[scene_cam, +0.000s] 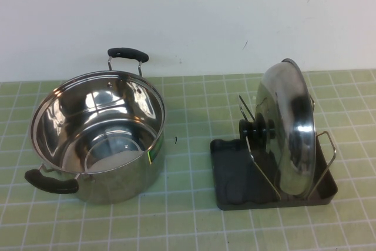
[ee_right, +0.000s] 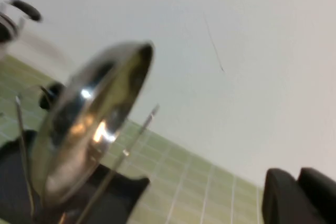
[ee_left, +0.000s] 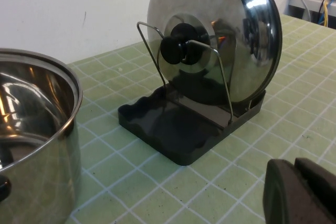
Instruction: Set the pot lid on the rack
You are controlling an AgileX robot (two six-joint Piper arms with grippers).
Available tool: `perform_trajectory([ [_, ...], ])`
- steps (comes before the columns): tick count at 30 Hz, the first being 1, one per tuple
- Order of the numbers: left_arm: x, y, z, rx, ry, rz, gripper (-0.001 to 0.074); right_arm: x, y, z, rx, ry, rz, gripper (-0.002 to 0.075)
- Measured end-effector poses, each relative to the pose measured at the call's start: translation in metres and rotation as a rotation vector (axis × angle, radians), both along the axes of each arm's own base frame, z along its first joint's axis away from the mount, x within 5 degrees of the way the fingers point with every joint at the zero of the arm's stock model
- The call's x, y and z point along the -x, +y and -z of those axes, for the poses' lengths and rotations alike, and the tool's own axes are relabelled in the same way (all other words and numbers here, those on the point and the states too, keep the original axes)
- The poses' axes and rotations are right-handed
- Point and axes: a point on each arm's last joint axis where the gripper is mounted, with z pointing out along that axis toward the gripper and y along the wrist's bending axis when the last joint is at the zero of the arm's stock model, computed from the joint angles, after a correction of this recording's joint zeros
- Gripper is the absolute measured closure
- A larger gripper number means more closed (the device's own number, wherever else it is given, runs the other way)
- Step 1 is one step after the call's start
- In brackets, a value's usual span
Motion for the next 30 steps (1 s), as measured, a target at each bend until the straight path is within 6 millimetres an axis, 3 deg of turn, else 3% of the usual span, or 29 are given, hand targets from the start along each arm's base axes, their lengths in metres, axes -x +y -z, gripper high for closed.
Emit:
perform_trajectory([
  [6, 0.0, 0.0, 0.0, 0.0, -0.002, -0.001, 0.0736, -0.009, -0.019, 0.055, -0.121, 0.178, 0.267, 0.0674],
  [11, 0.0, 0.0, 0.0, 0.0, -0.002, -0.001, 0.0736, -0.008, -0.026, 0.077, -0.131, 0.29, 0.372, 0.0674],
  [16, 0.0, 0.0, 0.0, -0.002, -0.003, -0.001, 0.0736, -0.008, -0.026, 0.08, -0.092, 0.301, 0.37, 0.0674],
  [21, 0.0, 0.0, 0.0, -0.002, -0.003, -0.001, 0.0736, -0.007, -0.021, 0.081, -0.169, 0.323, 0.328, 0.0674],
  [30, 0.001, 0.0, 0.0, -0.005, -0.005, 0.008, 0.0736, -0.008, -0.024, 0.08, -0.217, 0.297, 0.406, 0.0674],
])
